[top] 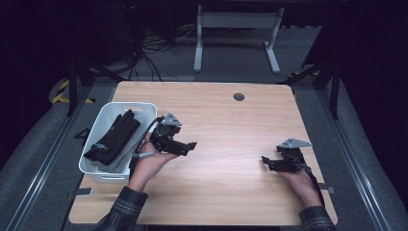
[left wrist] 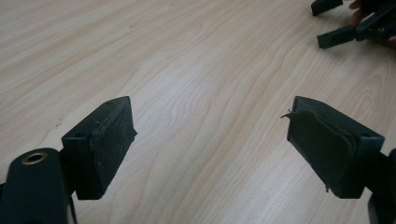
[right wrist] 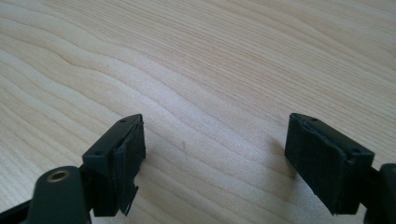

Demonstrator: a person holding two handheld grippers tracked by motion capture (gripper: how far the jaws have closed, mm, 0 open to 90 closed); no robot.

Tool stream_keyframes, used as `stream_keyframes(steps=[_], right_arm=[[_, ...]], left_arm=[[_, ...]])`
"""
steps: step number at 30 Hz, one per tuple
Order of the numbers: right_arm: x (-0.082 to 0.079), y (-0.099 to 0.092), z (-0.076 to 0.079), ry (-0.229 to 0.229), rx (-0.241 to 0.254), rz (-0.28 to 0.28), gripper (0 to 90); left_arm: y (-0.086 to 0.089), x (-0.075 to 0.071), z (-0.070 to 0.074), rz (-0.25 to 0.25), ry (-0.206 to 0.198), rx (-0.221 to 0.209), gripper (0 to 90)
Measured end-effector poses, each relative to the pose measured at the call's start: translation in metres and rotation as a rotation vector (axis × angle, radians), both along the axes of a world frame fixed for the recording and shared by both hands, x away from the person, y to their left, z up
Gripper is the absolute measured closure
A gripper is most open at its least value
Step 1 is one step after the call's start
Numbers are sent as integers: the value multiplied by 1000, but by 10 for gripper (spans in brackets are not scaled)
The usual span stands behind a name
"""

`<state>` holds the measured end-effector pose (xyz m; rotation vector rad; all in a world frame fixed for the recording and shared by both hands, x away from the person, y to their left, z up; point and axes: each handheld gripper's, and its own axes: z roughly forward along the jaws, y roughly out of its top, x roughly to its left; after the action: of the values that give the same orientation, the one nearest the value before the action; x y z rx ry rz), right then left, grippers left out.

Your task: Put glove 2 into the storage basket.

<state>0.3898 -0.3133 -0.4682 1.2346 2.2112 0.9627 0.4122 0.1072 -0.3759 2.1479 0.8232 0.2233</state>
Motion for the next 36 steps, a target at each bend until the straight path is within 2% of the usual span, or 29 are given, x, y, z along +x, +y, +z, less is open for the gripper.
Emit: stream_keyframes(steps=[4, 11, 14, 21, 28, 33, 36], right_arm=[[0, 0, 0, 0, -1, 2, 210], [0, 0, 0, 0, -1, 5, 210], [0, 0, 0, 0, -1, 6, 210], [0, 0, 0, 1, 0, 7, 210], [0, 0, 0, 1, 0, 8, 210], [0, 0, 0, 1, 0, 9, 209], [0, 0, 0, 1, 0, 9, 209]], left_arm=[[-13, -3, -9, -26, 5, 19, 157], [-31, -8, -21, -52, 11, 25, 157], [-40, -11, -31, -68, 16, 39, 157], [-52, -17, -50, -94, 26, 69, 156], [-59, -21, -62, -98, 23, 71, 154], [-70, -25, -75, -117, 28, 103, 149], [-76, -27, -82, -126, 28, 137, 137]])
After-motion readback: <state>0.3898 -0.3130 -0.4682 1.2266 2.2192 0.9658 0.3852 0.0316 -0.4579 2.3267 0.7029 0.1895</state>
